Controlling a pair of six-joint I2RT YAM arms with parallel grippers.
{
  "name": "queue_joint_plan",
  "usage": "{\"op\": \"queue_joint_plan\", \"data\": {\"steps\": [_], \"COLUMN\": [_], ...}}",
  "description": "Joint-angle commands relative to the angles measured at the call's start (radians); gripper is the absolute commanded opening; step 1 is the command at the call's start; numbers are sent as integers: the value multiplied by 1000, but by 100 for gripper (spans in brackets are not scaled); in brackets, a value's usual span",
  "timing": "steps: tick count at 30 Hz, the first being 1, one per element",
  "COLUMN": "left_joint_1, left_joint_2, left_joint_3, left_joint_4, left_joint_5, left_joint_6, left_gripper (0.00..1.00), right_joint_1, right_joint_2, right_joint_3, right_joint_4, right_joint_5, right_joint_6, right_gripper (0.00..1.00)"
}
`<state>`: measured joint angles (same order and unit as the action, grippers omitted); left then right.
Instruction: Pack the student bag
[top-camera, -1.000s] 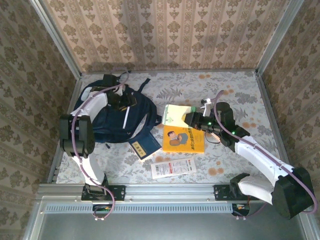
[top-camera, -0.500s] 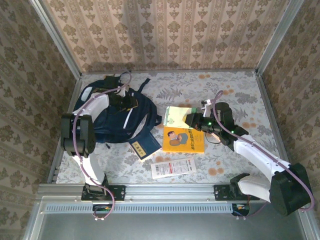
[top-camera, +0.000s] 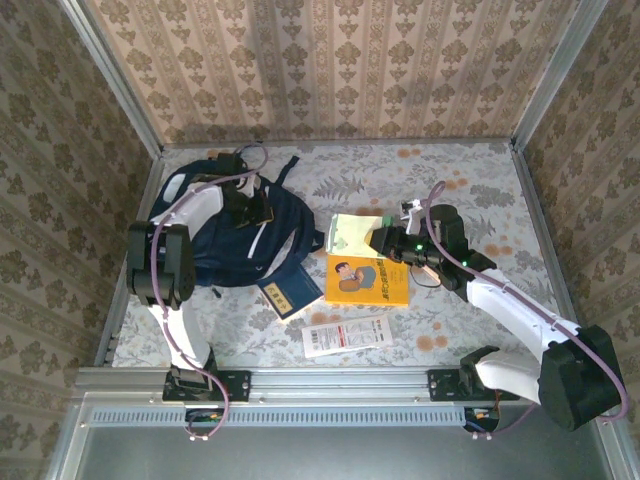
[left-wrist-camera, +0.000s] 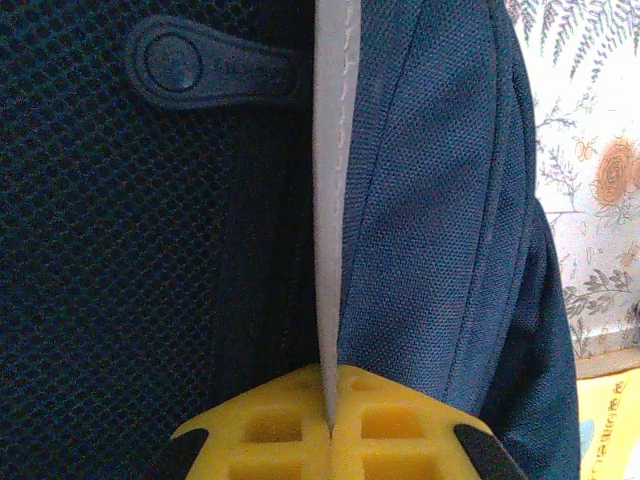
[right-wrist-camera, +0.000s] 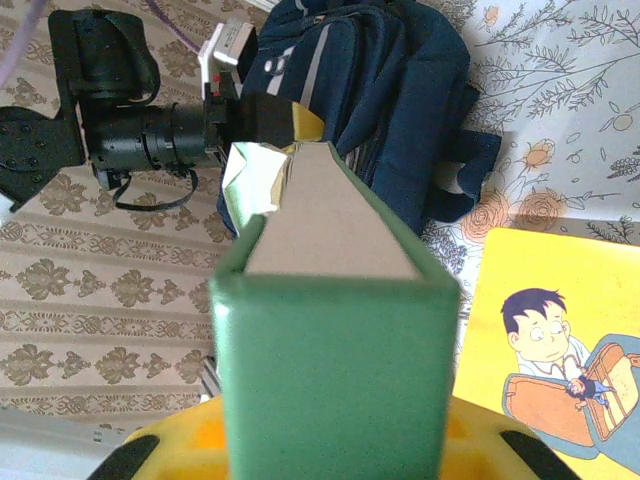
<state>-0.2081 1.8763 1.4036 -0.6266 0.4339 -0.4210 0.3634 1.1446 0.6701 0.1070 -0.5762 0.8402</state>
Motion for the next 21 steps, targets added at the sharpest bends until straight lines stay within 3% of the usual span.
{"op": "queue_joint_plan", "data": {"steps": [1, 12, 21], "left_joint_1": [-8, 16, 49], "left_joint_2": [-81, -303, -392], "left_joint_3": [61, 125, 142], "left_joint_4": [-71, -162, -148], "left_joint_5": [45, 52, 171], "left_joint_6": [13, 15, -11], "left_gripper": [0, 0, 0], "right_joint_1": [-4, 61, 139], "right_joint_2": [-27, 28, 132], "right_joint_3": [5, 52, 126], "right_joint_4": [29, 68, 82], "right_joint_5": [-20, 21, 144], "right_joint_6": [1, 37, 142], "right_gripper": [0, 0, 0]}}
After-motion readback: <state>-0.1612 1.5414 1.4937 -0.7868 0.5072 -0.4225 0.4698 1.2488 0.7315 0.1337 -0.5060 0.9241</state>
